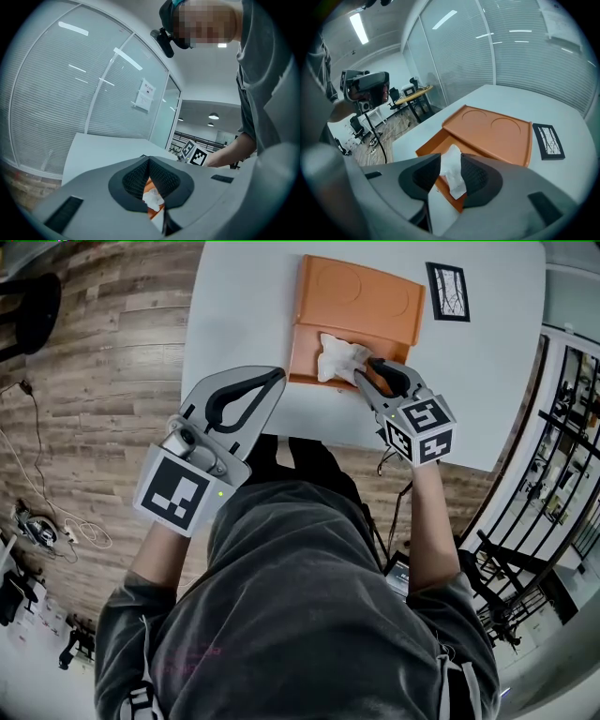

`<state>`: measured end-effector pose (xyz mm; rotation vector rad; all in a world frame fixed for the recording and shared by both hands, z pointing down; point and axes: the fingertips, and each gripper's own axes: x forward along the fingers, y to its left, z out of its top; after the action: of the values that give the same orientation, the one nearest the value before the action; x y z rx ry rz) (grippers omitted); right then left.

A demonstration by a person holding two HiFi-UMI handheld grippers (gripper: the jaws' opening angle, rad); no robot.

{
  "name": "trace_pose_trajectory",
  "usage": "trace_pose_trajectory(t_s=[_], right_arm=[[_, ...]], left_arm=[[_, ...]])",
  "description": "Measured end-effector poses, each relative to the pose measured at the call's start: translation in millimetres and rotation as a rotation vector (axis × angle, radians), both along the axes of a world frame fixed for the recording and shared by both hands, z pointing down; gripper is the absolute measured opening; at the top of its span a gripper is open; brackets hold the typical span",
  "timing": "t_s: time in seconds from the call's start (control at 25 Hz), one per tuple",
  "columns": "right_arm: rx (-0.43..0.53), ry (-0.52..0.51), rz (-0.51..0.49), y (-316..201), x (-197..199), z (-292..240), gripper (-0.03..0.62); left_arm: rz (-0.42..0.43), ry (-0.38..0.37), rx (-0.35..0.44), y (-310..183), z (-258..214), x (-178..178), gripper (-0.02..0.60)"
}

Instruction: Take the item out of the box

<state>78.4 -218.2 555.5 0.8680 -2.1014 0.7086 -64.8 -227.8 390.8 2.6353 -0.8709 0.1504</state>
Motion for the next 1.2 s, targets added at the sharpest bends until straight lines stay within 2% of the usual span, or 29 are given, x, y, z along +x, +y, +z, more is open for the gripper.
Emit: trace_pose_trajectory(t_s=[0.36,0.6,0.68,1.2], right_arm=[[-0.089,0.067,-0.027,3,-1,30,0.216],[-0.134,0.109,-0.029,8,5,48,0.218],[-0.159,0.113,-0.029,10,6,54,0.236],[-0.243,0.247,-0.081,15,15,84,0.222]], left_arm=[[-0.015,-0.006,-0.019,-2,10,-11,0.008],[-0.021,-0.008,-0.029,-2,13,-11,0.008],[-0.024,-0.009,-0.033,-3,14,-12,0.008],[-0.04,-0.006,-0.06,-8,25,-18,0.008]])
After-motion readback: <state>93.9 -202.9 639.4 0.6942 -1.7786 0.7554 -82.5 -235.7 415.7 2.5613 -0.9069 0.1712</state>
